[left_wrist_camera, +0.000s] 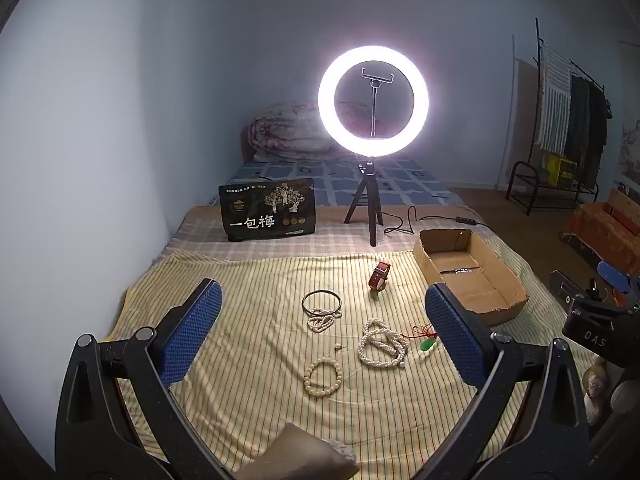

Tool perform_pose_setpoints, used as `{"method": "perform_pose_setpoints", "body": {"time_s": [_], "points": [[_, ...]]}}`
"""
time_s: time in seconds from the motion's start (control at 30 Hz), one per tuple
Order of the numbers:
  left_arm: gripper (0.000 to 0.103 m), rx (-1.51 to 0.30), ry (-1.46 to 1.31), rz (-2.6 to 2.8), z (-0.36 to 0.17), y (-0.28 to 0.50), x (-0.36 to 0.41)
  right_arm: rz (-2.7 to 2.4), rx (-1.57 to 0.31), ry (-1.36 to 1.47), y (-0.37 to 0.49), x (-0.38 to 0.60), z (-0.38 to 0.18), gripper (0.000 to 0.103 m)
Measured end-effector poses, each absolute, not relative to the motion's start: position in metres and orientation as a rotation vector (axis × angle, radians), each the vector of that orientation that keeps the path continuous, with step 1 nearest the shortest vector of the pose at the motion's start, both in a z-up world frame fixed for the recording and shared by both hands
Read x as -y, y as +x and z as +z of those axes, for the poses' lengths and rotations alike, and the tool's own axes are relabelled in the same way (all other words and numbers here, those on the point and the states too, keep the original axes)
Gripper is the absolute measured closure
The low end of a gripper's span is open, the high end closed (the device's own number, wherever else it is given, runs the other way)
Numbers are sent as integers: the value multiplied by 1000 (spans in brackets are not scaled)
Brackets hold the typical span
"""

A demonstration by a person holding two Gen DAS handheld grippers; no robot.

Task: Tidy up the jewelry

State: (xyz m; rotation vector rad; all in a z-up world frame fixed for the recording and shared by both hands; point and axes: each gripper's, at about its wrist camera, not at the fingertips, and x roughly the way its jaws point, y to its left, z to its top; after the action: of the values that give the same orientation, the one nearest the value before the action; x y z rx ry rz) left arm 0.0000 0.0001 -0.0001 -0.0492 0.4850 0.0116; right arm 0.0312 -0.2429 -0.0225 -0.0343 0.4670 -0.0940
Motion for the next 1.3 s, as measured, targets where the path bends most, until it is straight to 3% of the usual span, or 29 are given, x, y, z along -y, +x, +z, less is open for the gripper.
{"method": "perform_pose_setpoints", "body": {"time_s": [1.3], "points": [[0,-447,-9,11,11,-4,4,-94,-474,-43,32,243,-26,1]]}}
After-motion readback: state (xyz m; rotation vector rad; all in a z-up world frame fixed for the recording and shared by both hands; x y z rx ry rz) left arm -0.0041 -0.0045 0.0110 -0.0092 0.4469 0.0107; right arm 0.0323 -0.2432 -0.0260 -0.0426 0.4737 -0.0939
